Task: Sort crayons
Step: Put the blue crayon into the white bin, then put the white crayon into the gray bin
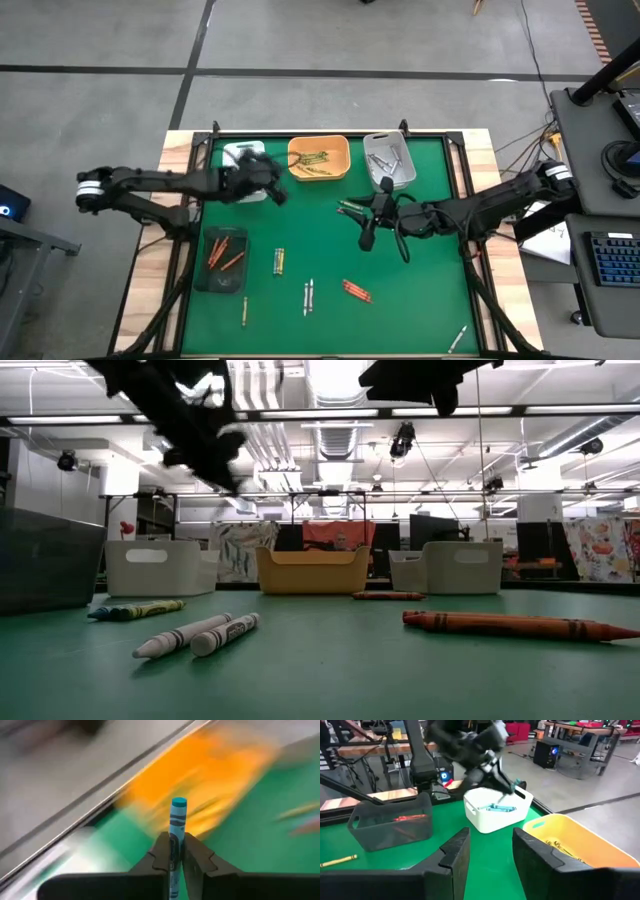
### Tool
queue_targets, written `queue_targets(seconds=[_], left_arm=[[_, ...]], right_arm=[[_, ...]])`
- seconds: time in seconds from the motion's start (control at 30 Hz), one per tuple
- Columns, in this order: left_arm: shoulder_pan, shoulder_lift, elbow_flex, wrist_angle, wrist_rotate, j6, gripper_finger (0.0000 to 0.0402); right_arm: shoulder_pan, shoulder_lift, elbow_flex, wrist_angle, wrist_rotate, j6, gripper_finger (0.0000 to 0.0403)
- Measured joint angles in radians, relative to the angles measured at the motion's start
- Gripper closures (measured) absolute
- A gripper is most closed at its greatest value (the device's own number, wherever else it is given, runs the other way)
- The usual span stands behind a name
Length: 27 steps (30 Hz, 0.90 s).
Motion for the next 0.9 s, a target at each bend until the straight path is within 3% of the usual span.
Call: queue_targets(seconds=[0.1,0.2,0.4,0.57,0.9], left_arm=[[0.094,0.024,0.094,-0.374,-0.075,-0.154,0.0399],[0.178,0.069,0.139,-0.553,-0.074,-0.208,0.0399],[0.281,0.162,0.145,-0.578,0.009,-0.153,0.0399],[0.303,0.239,0.146,-0.578,0.006,-0.131,0.0395],[0.302,0.296,0.151,-0.579,-0.021,-0.129,0.0333]], right_arm=[[0.0,-0.004,0.0,-0.004,0.0,-0.004,0.0266],[0.0,0.003,0.0,-0.004,0.0,-0.011,0.0266],[0.0,0.006,0.0,-0.005,0.001,-0.008,0.0266],[0.0,0.005,0.0,-0.005,0.001,-0.008,0.0266],[0.0,0.005,0.018,-0.038,0.0,0.012,0.0266]])
